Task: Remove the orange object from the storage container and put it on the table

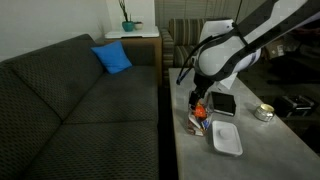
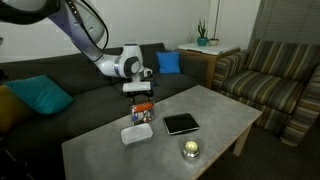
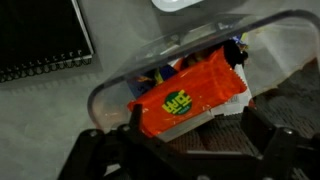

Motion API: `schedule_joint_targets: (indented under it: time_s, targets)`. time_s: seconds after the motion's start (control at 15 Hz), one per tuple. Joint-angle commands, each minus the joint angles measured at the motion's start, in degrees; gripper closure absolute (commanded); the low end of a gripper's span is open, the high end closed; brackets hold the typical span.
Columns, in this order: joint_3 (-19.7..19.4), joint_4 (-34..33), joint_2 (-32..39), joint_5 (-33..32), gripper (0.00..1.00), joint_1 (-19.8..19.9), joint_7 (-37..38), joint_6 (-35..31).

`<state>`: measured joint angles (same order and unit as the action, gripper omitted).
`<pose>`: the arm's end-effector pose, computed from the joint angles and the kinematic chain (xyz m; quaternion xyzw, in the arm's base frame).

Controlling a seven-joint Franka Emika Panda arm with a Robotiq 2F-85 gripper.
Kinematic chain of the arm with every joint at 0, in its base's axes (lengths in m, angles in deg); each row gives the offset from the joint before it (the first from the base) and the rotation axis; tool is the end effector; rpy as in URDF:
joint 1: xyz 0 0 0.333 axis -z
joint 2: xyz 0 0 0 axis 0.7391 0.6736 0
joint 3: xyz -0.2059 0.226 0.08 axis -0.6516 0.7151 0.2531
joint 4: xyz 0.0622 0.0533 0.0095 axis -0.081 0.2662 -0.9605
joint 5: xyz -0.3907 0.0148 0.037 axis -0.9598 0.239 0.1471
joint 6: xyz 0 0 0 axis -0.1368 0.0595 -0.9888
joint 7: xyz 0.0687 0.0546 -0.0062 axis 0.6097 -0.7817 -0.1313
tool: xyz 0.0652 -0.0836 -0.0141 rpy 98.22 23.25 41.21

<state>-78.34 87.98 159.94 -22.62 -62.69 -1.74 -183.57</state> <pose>0.7004 0.2298 -0.0494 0.9239 0.3773 0.0617 0.0159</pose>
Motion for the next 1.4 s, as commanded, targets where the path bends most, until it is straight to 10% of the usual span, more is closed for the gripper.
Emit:
schedule_joint_targets:
  time_s: [0.0,0.6,1.33]
  targets:
    - [0.4,1.9,0.0,0.4,0.0,1.0,1.7,-1.7]
    - [-3.5,5.4,0.0,1.7,0.0,0.7,16.8,-9.0]
    - [-0.2,6.5,-0.2,5.8,0.0,2.1,18.2,-9.2]
